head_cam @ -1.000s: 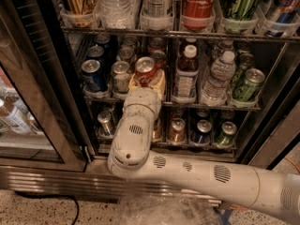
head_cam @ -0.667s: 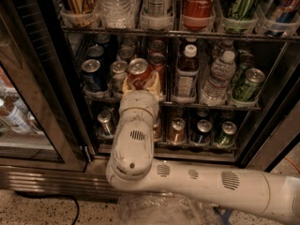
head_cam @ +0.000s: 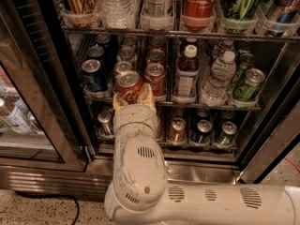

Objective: Pick coke can from middle shelf of fridge

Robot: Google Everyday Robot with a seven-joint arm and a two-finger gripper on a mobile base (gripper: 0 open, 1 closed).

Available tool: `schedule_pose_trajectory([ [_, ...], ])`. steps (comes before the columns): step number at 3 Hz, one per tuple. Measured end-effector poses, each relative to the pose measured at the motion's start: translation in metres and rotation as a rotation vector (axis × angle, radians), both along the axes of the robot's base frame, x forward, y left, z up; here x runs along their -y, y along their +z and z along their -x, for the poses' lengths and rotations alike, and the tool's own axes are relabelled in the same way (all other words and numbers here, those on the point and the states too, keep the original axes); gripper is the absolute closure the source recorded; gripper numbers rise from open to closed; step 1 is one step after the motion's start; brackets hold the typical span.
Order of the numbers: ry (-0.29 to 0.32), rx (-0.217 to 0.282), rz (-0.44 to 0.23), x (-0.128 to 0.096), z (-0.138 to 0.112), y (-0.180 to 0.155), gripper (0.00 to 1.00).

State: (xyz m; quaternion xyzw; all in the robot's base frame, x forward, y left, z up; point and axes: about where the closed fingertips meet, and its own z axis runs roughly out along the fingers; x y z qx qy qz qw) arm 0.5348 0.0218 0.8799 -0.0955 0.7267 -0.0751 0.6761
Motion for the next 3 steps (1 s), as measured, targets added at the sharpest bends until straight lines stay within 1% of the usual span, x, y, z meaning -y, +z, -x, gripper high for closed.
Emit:
schedule_pose_trajectory([
  [1,0.092,-0.045,0.006,-0.008,0.024,-0.001,1.00],
  [2,0.169,-0.074,0.003,-0.015,0.043,0.000,1.00],
  [3,0.179,-0.082,0.002,-0.017,0.046,-0.001,1.00],
])
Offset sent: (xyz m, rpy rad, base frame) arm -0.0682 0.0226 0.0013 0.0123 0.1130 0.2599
